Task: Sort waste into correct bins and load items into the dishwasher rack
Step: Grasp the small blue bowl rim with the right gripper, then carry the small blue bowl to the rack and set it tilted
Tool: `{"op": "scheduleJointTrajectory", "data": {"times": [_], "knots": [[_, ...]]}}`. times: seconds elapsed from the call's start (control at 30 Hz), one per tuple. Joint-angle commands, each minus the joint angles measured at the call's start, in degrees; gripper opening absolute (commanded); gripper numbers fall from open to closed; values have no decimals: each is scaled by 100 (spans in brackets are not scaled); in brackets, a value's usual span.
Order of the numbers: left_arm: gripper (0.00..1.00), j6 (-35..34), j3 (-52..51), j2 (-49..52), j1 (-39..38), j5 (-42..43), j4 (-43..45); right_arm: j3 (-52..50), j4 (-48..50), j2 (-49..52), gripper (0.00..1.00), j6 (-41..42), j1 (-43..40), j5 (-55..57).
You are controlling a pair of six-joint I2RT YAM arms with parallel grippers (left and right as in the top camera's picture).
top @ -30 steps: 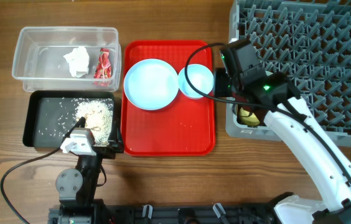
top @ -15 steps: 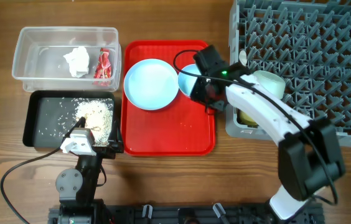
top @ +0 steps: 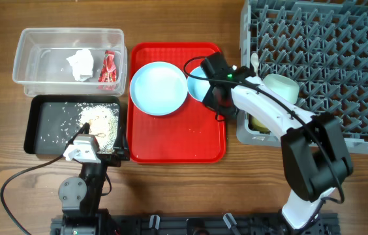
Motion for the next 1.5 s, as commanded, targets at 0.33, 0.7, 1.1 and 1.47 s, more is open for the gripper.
{"op": "scheduleJointTrajectory", "data": {"times": [0.33,0.7,1.1,1.47], "knots": [[100,111,-37,-42,42,48,-7,11,245,-610,55,-20,-52,330],[100,111,-37,-42,42,48,-7,11,483,63,28,232,-52,208],[100,114,-37,-42,42,48,-7,37,529,-564,4,-553,-52,734],[100,111,-37,-42,42,48,-7,50,275,-2597,5,-2304,-52,1821]]}}
